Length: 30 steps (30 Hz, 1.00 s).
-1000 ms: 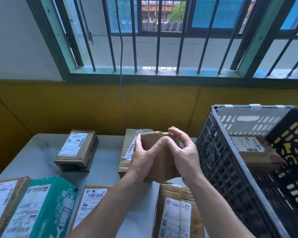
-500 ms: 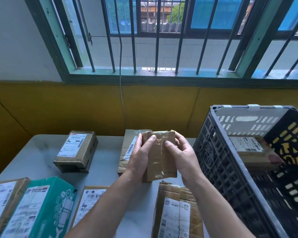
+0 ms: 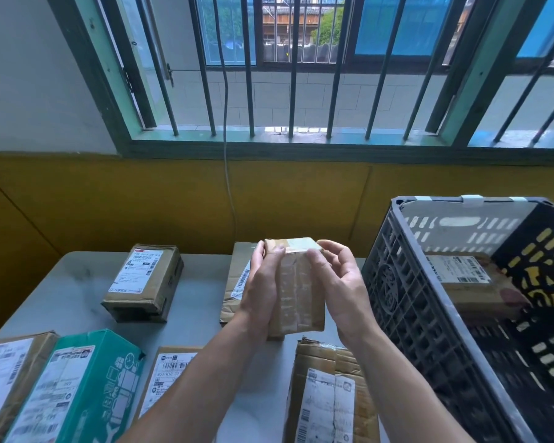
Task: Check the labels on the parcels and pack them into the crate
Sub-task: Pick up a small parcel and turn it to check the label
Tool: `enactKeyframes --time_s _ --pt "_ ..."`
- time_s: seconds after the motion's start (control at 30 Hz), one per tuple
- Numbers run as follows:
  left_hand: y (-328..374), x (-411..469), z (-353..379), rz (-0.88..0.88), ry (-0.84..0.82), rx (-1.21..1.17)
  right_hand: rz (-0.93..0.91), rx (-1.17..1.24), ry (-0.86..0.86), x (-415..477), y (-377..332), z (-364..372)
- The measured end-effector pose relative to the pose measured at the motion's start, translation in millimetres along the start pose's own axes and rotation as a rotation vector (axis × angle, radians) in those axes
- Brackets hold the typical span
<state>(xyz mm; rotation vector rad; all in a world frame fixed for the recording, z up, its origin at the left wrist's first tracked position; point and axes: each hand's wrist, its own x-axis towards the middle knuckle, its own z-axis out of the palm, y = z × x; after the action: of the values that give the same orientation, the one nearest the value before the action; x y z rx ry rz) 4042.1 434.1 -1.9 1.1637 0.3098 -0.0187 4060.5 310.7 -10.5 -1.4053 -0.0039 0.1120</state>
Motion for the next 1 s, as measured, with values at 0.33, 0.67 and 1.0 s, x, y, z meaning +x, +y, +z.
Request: enactKeyframes --time_s 0.33,0.67,1.0 --pt "-11.8 3.0 -1.8 0.057 0.002 0.069 0.010 -0.043 0.065 -1.5 -0.3 4.0" --pt "-15.9 5.1 -1.4 0.096 0.013 0.093 -0.027 -0.072 0.074 -3.8 -1.4 5.4" --pt "-16.8 10.2 -0.7 -0.079 0.024 0.047 -0.008 0.024 -0.003 -10.5 -10.4 6.3"
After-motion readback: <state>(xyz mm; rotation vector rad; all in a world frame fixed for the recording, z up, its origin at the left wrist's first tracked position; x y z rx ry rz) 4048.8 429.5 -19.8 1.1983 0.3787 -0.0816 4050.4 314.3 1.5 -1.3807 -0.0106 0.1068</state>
